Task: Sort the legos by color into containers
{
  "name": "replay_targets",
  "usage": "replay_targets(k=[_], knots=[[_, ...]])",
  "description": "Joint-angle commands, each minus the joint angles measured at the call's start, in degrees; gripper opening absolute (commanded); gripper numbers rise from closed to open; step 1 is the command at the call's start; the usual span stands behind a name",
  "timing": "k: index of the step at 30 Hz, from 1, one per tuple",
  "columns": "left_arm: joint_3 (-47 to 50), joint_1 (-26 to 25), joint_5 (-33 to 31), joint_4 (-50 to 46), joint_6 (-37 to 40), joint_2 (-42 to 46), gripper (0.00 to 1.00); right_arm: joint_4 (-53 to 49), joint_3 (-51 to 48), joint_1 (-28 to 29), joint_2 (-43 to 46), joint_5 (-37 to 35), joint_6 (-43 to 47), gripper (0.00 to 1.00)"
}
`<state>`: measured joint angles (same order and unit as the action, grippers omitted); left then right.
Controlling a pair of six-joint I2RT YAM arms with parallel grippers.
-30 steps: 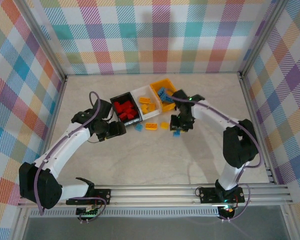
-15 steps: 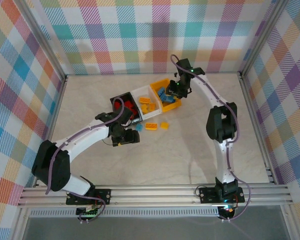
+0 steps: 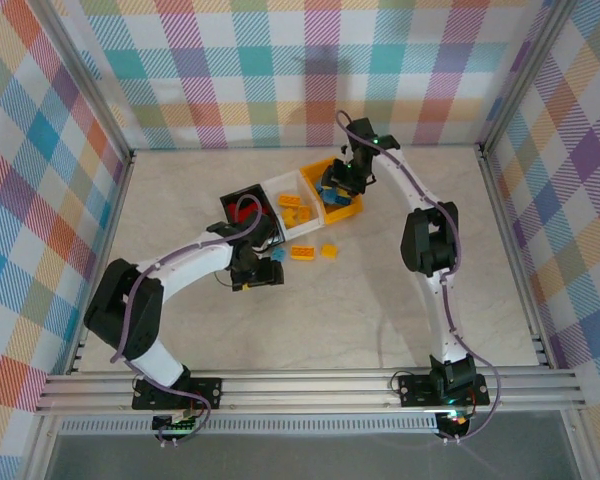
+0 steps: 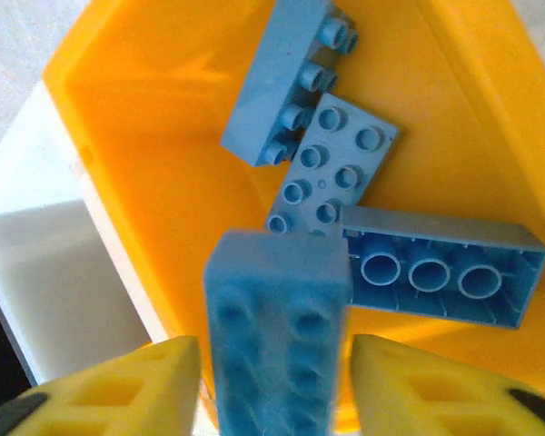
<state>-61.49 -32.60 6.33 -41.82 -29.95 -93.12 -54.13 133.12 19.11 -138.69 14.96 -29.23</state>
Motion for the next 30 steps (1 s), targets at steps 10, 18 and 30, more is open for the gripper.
replay_targets(k=[10, 18, 30], knots=[[-5.61, -0.08, -2.26, 6.53, 2.17, -7.14, 0.73, -1.26, -15.07, -0.78, 17.76, 1.71, 3.09, 0.66], [-10.34, 0.08, -5.57, 8.04, 5.27, -13.88, 0.69, 2.54, -42.65, -0.75, 38.30, 2.27, 4.09, 0.67], [-16.08, 0.89, -9.31, 10.75, 9.10, -21.31, 0.66, 3.15, -54.70, -0.83, 47.93, 2.41, 2.98, 0.67]])
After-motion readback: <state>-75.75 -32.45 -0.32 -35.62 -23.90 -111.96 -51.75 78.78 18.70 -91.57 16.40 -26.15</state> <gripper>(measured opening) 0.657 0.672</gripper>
